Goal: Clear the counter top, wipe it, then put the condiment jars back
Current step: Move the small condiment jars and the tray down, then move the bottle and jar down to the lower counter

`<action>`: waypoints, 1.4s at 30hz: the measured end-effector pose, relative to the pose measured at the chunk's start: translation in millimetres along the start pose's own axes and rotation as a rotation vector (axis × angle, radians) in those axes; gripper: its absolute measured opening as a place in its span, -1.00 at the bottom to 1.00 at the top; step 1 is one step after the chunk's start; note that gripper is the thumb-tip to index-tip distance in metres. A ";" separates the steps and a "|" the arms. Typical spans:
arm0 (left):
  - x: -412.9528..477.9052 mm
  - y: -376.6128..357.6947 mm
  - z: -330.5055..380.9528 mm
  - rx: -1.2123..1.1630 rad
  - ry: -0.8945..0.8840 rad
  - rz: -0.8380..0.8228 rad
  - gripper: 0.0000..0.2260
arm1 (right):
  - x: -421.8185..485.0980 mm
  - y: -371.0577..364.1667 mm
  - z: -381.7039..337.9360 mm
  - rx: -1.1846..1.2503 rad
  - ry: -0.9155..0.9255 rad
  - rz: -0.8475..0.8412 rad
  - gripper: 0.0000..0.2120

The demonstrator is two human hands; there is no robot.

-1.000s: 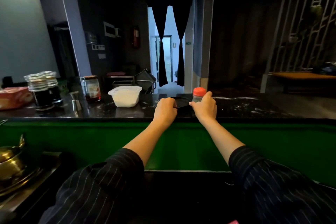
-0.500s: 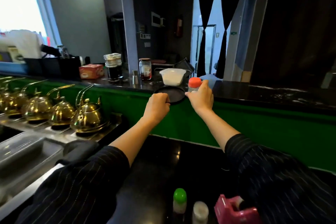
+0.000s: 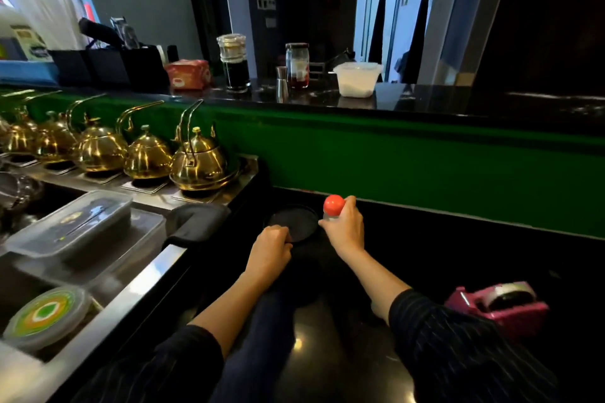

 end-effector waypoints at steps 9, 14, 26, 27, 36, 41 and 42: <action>-53.4 -60.1 -30.8 0.035 -0.076 -0.267 -0.91 | -67.0 -39.0 80.2 -0.106 -0.205 0.010 -0.47; -60.6 -76.7 -38.1 0.035 -0.106 -0.357 -0.89 | -80.9 -40.5 99.4 -0.150 -0.258 0.034 -0.45; -2.5 -29.2 -30.3 -0.182 -0.058 -0.036 -0.88 | -51.5 -15.7 56.6 -0.123 -0.087 0.083 -0.33; 10.3 -19.3 -25.5 -0.217 -0.064 0.025 -0.89 | -43.2 -11.9 44.7 -0.126 -0.039 0.110 -0.38; 147.0 73.6 12.1 -0.399 -0.118 0.332 -0.91 | 39.8 -2.1 -84.5 -0.042 0.293 0.231 -0.51; 225.7 109.1 19.6 -0.441 -0.079 0.388 -0.83 | 94.0 -9.7 -153.9 0.030 0.397 0.220 -0.55; 240.5 113.3 18.8 -0.446 -0.047 0.398 -0.83 | 105.7 -10.4 -166.1 0.051 0.411 0.228 -0.56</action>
Point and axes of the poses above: each hand's wrist, its own x-axis towards the middle knuckle, its own y-axis out of the back of the hand, z = x × y, the point moved 5 cm from there along x, towards the middle knuckle, and after that the axes turned 11 degrees about z, right-handed, at the moved point
